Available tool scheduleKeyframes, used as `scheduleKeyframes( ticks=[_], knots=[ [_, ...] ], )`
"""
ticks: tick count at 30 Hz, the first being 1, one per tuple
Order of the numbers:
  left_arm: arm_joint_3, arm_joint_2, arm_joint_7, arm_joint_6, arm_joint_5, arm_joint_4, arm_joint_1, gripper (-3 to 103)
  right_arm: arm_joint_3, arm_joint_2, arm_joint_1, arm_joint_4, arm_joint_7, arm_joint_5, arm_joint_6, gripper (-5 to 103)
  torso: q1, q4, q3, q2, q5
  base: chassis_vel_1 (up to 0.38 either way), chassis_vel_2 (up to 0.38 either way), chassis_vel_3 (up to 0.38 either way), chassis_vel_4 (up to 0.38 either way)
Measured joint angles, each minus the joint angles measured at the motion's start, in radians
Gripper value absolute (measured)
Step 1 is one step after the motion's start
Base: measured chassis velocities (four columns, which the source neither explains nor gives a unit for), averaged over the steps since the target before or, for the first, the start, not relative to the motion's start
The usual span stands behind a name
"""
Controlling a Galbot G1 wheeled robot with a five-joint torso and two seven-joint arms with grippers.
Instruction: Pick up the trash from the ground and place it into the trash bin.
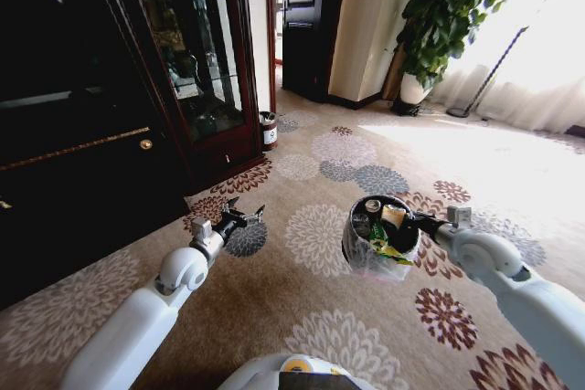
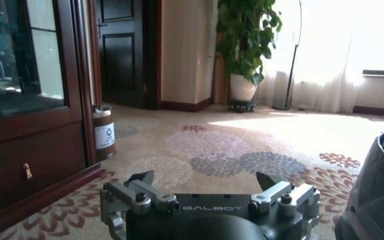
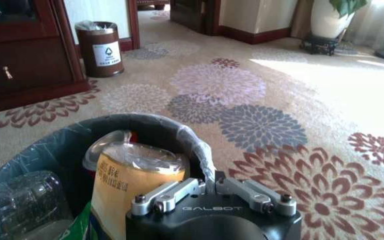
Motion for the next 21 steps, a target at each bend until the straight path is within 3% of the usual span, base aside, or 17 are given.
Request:
scheduleKeyframes(
  ticks=[12,16,18,21],
  knots=[
    [-0.01,-0.005,-0.002,-0.051,0.002,-0.025,0.039,100,0.001,0.027,-0.022,0.031,0.01,-0.017,-0.001,2,0.0,-0.0014,0.0,0.0,0.0,0.111,-0.27,-0.274,0.11],
    [-0.02,-0.006,-0.002,-0.054,0.011,-0.043,0.067,100,-0.001,0.04,-0.023,0.034,0.01,-0.023,-0.003,2,0.0,0.0002,0.0,0.0,-0.0012,0.226,-0.207,-0.21,0.234],
    [-0.022,-0.006,-0.002,-0.054,0.018,-0.052,0.078,100,-0.003,0.042,-0.022,0.034,0.008,-0.024,-0.002,2,0.0,0.0009,0.0,0.0,0.0005,0.269,-0.224,-0.203,0.264],
    [-0.022,-0.006,-0.001,-0.054,0.02,-0.059,0.082,100,-0.003,0.044,-0.02,0.033,0.007,-0.024,-0.001,2,0.0,0.0004,0.0,0.0,0.0003,0.262,-0.272,-0.204,0.345]
  ],
)
